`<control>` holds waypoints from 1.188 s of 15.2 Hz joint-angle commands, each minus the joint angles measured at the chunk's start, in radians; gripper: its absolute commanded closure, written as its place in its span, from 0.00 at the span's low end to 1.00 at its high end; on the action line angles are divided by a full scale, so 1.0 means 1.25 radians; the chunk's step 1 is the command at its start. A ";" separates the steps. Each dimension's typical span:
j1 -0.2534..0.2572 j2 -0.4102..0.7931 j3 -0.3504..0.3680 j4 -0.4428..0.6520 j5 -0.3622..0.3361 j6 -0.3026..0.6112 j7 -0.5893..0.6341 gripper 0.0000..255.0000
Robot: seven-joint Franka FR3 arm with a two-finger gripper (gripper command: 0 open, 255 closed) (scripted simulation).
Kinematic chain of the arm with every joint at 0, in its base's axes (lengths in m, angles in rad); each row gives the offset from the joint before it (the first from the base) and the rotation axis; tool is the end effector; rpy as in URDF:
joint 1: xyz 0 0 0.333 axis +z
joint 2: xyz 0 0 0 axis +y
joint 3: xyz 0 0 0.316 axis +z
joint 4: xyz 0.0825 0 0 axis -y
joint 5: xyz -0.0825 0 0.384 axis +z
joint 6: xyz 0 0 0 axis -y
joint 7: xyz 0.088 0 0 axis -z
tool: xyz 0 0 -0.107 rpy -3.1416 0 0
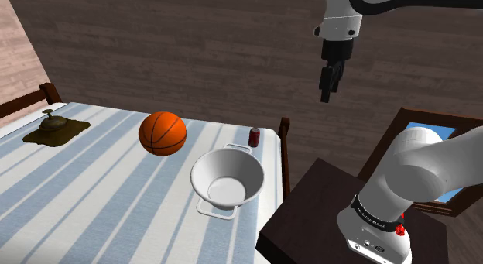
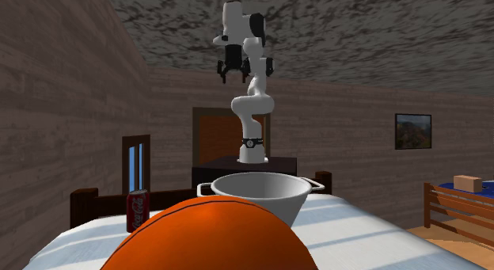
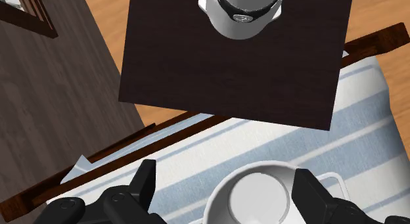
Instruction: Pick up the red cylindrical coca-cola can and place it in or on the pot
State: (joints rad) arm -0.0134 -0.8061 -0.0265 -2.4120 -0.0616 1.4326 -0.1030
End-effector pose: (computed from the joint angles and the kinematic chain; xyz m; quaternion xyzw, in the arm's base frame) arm 0.2835 -0.0206 0.5597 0.9954 0.0347 -0.0878 0.0154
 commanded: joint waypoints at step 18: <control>-0.025 0.382 -0.122 -0.053 -0.046 0.497 -0.102 0.00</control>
State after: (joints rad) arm -0.0417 -0.3721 -0.1666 -2.4868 -0.1182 2.0120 -0.2172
